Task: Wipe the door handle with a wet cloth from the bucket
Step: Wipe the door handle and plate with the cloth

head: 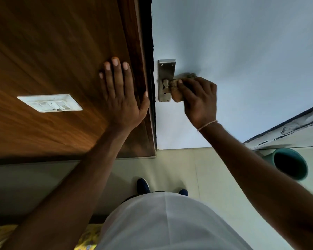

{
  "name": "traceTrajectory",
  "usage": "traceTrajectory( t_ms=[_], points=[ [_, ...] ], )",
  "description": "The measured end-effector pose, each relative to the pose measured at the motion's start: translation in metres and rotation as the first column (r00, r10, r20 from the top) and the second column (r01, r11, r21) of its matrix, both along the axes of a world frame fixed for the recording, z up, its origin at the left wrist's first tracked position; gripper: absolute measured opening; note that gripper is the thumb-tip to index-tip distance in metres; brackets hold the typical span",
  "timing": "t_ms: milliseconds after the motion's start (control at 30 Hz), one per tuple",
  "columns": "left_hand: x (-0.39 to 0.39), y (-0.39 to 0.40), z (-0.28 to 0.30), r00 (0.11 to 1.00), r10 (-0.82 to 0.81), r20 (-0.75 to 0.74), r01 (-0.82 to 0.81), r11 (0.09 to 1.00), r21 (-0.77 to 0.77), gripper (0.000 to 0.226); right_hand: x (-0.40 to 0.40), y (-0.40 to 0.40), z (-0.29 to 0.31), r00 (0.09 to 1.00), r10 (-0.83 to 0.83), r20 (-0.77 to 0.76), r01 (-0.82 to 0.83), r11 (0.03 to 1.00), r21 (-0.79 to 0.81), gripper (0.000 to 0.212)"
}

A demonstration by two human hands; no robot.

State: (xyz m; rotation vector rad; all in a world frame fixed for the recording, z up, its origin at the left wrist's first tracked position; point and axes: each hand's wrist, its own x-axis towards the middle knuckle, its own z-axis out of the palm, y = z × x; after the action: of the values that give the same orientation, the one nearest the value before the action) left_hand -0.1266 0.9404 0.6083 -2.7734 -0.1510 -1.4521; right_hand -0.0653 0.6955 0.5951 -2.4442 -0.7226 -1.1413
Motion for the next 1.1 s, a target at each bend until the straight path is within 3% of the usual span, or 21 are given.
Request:
traceTrajectory(
  t_ms=[267,500,700,833,933,1100],
  points=[
    [-0.001,0.004,-0.002,1.0,-0.009,-0.005,0.009,1.0,-0.003,0.086,0.003,0.049,0.012,0.991,0.134,0.03,-0.127,0.979,-0.159,0.02],
    [-0.003,0.003,0.0,0.999,-0.047,-0.009,0.047,0.998,-0.031,0.081,0.006,-0.012,0.002,0.993,0.074,0.089,-0.072,0.997,-0.025,0.027],
    [-0.006,0.004,0.001,0.998,-0.065,-0.01,0.065,0.998,-0.027,0.081,0.005,0.01,-0.006,0.982,0.139,0.129,-0.129,0.988,-0.082,0.03],
    [-0.005,0.002,0.002,0.998,-0.058,-0.016,0.058,0.998,-0.035,0.083,0.001,0.027,-0.002,0.972,0.221,0.085,-0.206,0.967,-0.151,0.036],
    [-0.002,0.0,0.001,0.999,-0.042,-0.008,0.042,0.998,-0.046,0.084,-0.007,0.017,0.006,0.962,0.271,-0.042,-0.274,0.939,-0.207,0.052],
    [0.0,-0.003,0.0,0.999,-0.032,0.002,0.032,0.998,-0.048,0.084,0.0,0.001,0.012,0.976,0.216,-0.019,-0.216,0.975,-0.053,0.024]
  ],
)
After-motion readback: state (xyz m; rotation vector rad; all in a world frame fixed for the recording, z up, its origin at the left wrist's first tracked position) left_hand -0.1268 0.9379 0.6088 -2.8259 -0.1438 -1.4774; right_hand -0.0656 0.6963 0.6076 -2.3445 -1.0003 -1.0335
